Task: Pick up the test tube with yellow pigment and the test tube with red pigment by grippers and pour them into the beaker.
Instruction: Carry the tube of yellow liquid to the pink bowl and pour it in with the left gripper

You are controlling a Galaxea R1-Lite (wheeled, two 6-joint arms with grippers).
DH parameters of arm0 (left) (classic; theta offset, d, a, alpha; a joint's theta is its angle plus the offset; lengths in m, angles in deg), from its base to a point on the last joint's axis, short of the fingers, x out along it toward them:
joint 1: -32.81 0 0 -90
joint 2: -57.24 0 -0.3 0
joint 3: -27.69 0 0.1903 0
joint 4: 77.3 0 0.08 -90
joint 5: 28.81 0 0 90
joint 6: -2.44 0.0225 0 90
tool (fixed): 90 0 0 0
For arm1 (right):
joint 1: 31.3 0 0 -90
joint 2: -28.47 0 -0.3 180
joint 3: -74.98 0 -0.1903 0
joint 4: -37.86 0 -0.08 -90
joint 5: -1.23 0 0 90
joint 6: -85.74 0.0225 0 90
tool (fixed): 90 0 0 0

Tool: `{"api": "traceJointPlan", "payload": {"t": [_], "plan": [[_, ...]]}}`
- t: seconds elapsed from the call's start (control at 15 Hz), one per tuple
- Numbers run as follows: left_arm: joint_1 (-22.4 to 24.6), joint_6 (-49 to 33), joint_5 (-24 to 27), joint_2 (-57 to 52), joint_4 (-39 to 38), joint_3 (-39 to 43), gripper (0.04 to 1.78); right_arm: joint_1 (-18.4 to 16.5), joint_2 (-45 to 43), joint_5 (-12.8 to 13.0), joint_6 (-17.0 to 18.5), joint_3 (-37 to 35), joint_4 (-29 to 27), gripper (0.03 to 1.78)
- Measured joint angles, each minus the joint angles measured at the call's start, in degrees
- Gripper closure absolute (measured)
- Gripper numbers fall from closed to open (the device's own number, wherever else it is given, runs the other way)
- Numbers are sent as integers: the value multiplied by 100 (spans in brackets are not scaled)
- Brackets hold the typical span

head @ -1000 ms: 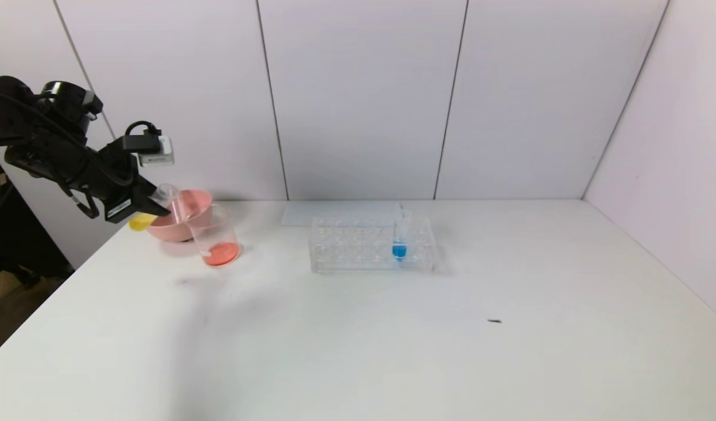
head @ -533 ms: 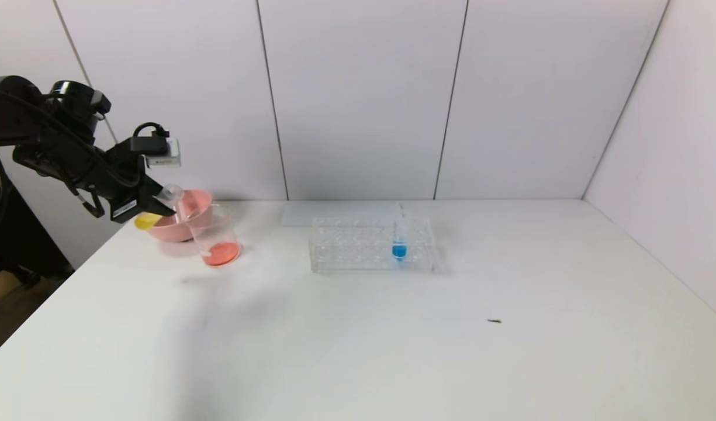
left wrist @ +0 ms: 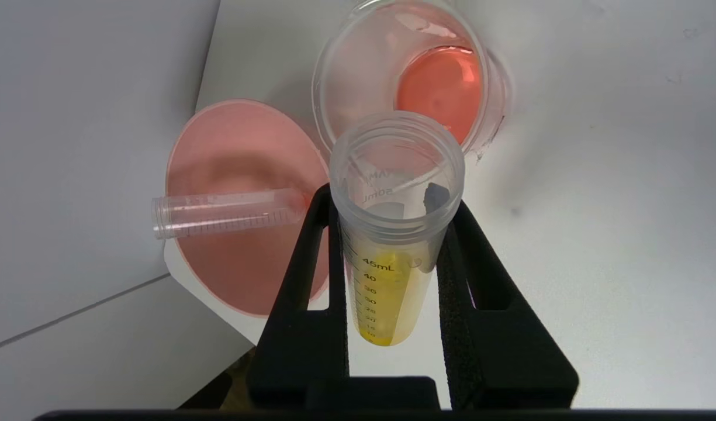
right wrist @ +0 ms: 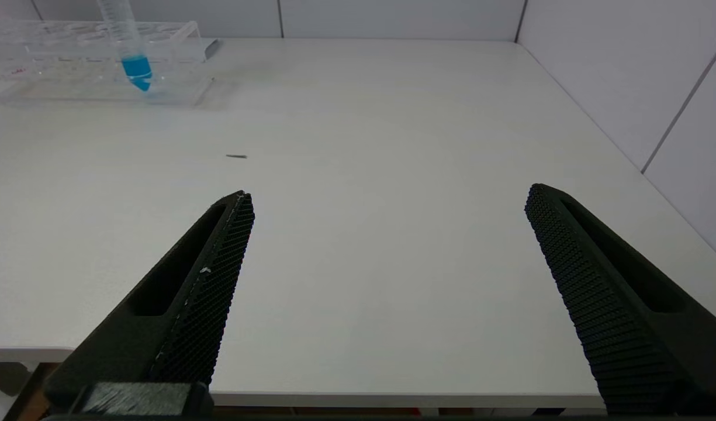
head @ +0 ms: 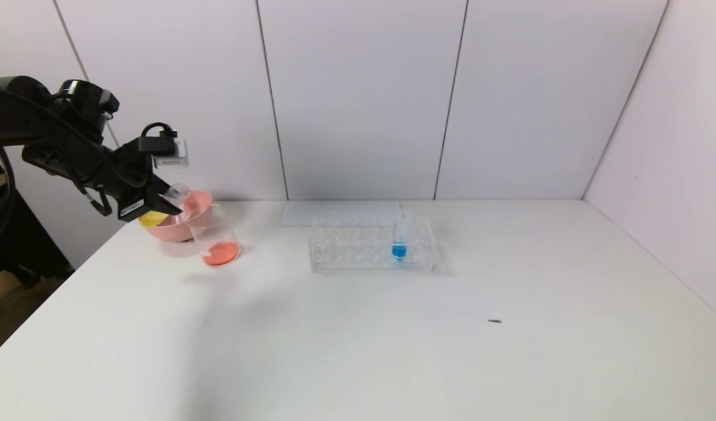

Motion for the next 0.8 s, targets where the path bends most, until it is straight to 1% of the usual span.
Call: {"api": "traceJointPlan", "payload": {"t": [0.33, 0.67, 0.8], "plan": [[-67, 28, -55, 17, -30, 2, 137, 0, 0, 1, 0, 0, 0, 11], [-106, 188, -455, 44, -151, 0, 137, 0, 0, 0, 0, 0, 0, 11], [-111, 369, -579, 50, -143, -2, 137, 0, 0, 0, -2, 0, 0, 11]]}}
